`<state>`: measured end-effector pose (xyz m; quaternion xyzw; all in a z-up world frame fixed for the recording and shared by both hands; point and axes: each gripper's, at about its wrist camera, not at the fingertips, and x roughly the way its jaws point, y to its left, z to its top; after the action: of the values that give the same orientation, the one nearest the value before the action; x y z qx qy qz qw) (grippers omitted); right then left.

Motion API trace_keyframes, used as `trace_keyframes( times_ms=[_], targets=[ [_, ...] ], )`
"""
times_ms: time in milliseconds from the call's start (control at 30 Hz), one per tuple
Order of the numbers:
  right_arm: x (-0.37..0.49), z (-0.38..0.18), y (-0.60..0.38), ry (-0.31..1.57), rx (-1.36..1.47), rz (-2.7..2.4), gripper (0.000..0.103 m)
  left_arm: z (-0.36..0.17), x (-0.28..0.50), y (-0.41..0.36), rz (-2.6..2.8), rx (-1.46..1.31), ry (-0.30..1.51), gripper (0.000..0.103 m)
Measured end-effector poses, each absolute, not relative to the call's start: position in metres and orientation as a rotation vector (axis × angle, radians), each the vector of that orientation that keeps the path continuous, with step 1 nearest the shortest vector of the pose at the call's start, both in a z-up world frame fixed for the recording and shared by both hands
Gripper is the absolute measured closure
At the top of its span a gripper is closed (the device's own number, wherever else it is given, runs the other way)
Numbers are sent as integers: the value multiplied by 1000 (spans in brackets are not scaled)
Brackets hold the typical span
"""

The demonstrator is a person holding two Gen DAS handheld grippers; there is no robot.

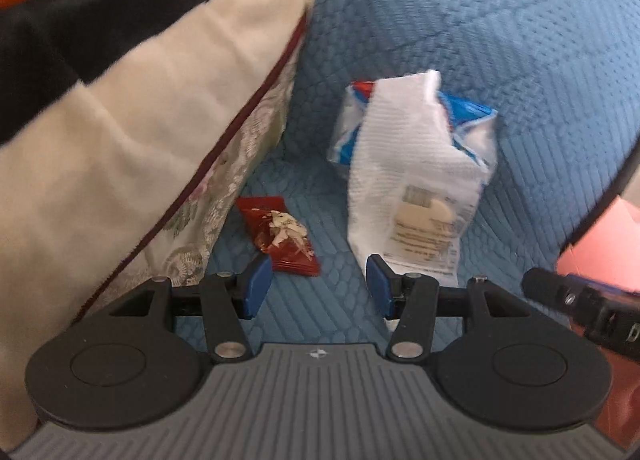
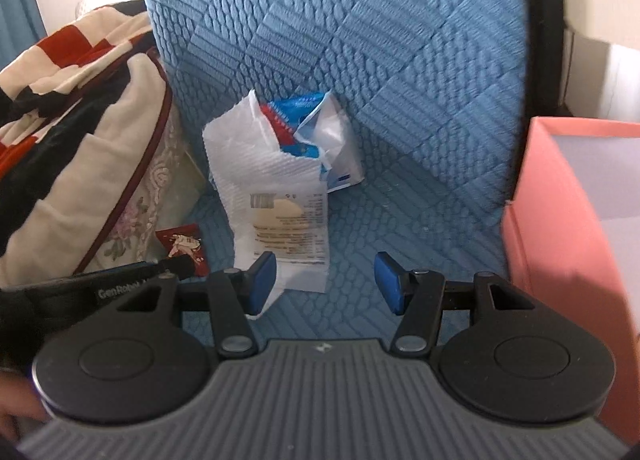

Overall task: Organize soft objects
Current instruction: 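Lower left tool onto red snack wrapper while right tool reaches clear cookie packet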

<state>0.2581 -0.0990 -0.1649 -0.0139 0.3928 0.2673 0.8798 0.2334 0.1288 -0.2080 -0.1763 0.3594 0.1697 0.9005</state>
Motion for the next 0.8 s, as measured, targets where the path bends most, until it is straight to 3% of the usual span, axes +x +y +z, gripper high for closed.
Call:
trace_keyframes(
  times_ms=[800],
  targets=[
    [323, -216, -51, 990, 84, 660, 44, -226, 259, 158, 410, -455, 801, 45]
  ],
)
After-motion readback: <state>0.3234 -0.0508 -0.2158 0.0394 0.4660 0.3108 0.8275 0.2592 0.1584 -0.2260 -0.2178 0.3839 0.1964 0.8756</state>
